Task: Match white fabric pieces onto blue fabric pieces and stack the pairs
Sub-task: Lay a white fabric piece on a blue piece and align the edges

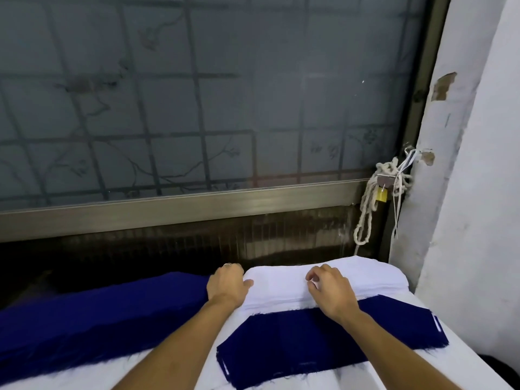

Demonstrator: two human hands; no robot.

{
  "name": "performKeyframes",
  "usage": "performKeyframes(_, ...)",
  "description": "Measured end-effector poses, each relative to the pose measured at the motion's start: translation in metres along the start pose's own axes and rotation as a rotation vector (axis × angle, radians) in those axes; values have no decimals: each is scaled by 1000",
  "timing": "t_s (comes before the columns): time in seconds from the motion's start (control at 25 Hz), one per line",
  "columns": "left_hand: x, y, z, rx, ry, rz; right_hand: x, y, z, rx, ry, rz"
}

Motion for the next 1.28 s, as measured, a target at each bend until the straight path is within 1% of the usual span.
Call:
performKeyframes(0.2,10,11,-8,-234,-40,70,8,-3,-12,-56,-4,16)
performKeyframes(0.32,10,7,-12,-337,-44,51,8,-3,-15,-82,-3,18)
performKeyframes(0.4,10,-3,-11,-395,-38,-18,7,-2,-17,-100,9,2)
performKeyframes(0.48,9,-18,-6,-445,-18,-126,6,3,-17,-86,3,-11)
performKeyframes(0.6,4,-46,15,-452,-7,-299,1,31,-7,33,-4,94)
performKeyframes(0.68,-4,-59,34,-464,1,-397,-3,52,3,130,46,180)
performKeyframes(0.76,-13,-59,54,-445,-26,-441,-5,64,11,196,113,195)
performKeyframes(0.84,-26,-44,78,-445,-113,-401,-9,68,23,289,184,159)
performKeyframes(0.92,-45,-19,99,-467,-216,-316,-20,73,34,400,281,144)
performKeyframes(1.04,-78,22,120,-481,-286,-187,-40,78,50,504,374,128)
performKeyframes(1.2,-127,67,140,-453,-334,-97,-67,79,51,435,423,113)
performKeyframes(1.28,-151,91,148,-447,-353,-41,-80,75,49,371,414,91)
Point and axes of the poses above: each hand's wrist, its own x-axis towards the middle knuckle, its own z-axis out of the back of the hand, y = z × x, the point moved 7 cm from there along x, towards the middle knuckle, and after that the axes turned 14 degrees about -z, right-handed, at the moved point
